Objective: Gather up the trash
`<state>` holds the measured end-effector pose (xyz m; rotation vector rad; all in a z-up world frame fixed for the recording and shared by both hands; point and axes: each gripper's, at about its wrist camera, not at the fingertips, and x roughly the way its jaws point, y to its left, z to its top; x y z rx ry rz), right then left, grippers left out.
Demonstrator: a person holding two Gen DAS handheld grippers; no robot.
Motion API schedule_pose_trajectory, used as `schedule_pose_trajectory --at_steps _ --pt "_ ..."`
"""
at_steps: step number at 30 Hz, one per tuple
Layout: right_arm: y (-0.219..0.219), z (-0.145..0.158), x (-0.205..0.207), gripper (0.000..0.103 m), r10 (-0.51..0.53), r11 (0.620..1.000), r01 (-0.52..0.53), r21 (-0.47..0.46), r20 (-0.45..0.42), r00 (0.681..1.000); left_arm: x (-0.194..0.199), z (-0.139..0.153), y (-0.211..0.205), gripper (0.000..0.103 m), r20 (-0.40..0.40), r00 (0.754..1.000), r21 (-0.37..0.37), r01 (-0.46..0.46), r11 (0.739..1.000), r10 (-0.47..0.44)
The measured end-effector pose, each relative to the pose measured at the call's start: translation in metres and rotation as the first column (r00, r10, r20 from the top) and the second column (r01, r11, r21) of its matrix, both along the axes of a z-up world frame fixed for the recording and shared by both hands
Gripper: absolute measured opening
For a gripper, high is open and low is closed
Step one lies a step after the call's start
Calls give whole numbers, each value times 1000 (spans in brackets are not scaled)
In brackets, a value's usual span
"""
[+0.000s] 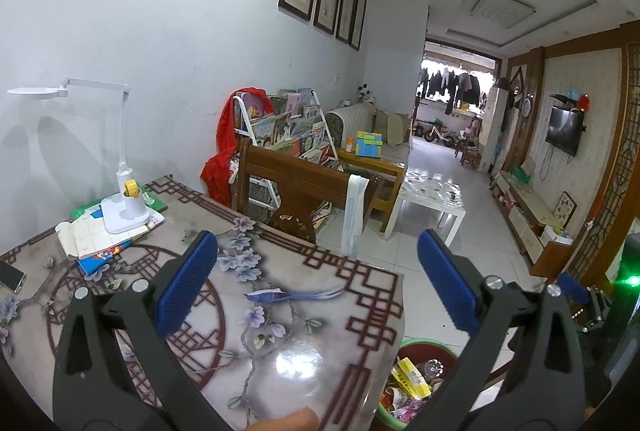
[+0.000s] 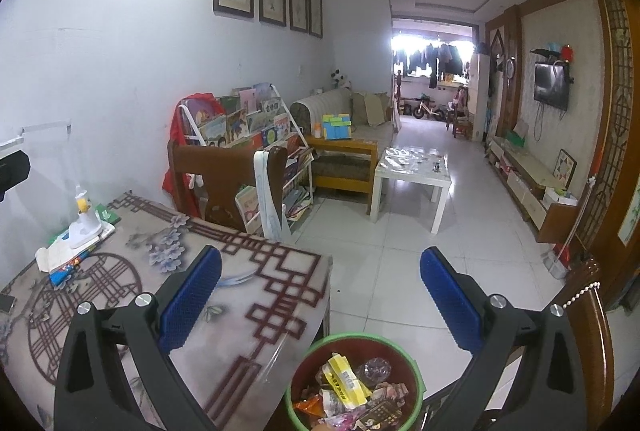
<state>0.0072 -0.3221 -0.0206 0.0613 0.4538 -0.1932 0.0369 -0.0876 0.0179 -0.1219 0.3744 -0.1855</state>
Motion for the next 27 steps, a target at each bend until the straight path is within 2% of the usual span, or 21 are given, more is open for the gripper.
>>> schedule_pose_trajectory --at_steps 16,23,27 --pt "5 -11 10 96 9 1000 -8 6 -54 998 2 -4 4 98 -12 1000 -16 -23 1000 23" --pt "9 -19 21 96 18 1000 -18 4 -88 996 11 -15 7 98 -37 999 -23 -17 1000 16" --pt "18 -32 37 96 43 999 -43 0 -142 989 20 -28 19 98 -59 997 -34 -56 998 54"
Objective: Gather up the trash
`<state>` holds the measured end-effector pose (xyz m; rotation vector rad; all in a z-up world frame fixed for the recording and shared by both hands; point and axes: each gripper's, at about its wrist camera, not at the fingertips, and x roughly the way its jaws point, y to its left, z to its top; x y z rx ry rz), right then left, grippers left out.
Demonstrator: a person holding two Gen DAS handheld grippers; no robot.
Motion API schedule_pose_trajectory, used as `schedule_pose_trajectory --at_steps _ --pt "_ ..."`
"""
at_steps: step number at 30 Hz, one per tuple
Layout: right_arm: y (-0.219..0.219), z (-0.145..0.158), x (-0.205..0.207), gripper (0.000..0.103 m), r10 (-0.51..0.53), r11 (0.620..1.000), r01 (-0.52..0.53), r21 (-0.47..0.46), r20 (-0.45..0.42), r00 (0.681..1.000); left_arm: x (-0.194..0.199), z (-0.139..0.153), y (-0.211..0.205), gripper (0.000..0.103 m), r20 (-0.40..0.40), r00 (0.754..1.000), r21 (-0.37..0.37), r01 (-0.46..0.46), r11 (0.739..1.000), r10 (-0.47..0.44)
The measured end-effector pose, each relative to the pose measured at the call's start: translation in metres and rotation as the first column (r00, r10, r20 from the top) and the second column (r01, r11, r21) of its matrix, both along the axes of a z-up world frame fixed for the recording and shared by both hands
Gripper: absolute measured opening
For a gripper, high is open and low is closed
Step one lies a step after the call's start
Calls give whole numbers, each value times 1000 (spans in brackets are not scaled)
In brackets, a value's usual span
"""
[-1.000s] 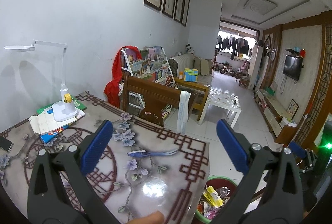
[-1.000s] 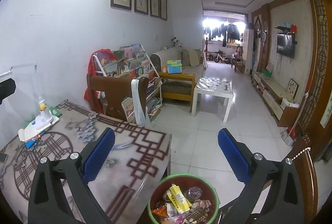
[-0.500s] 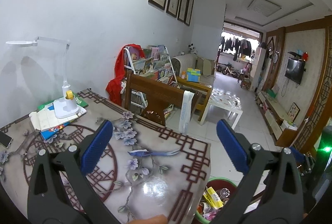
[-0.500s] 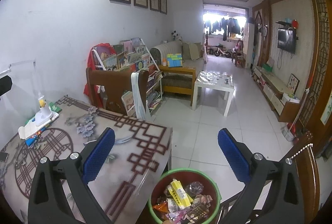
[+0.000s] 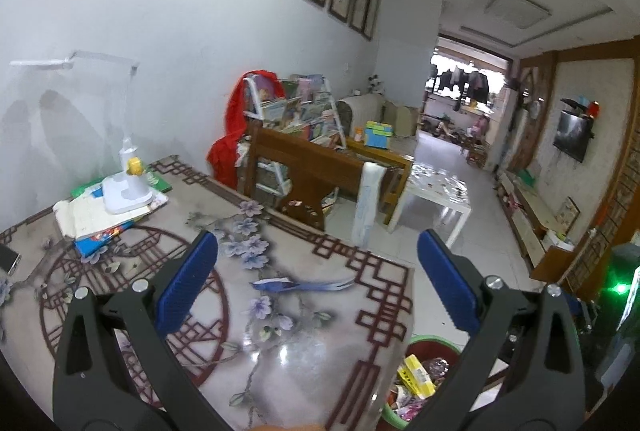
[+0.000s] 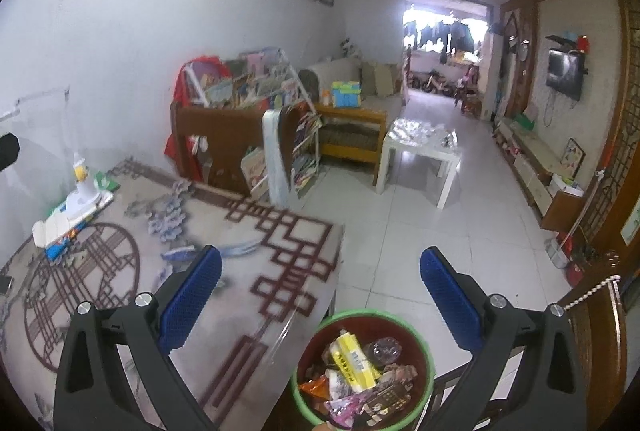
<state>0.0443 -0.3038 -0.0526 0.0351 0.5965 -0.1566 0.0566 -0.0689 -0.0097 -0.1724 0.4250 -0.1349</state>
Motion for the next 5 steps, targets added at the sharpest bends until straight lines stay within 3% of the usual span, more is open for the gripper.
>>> schedule_pose_trajectory --at_steps 5 --pt "30 -40 33 96 93 996 -92 16 -122 988 13 -32 28 98 -61 994 7 -86 996 86"
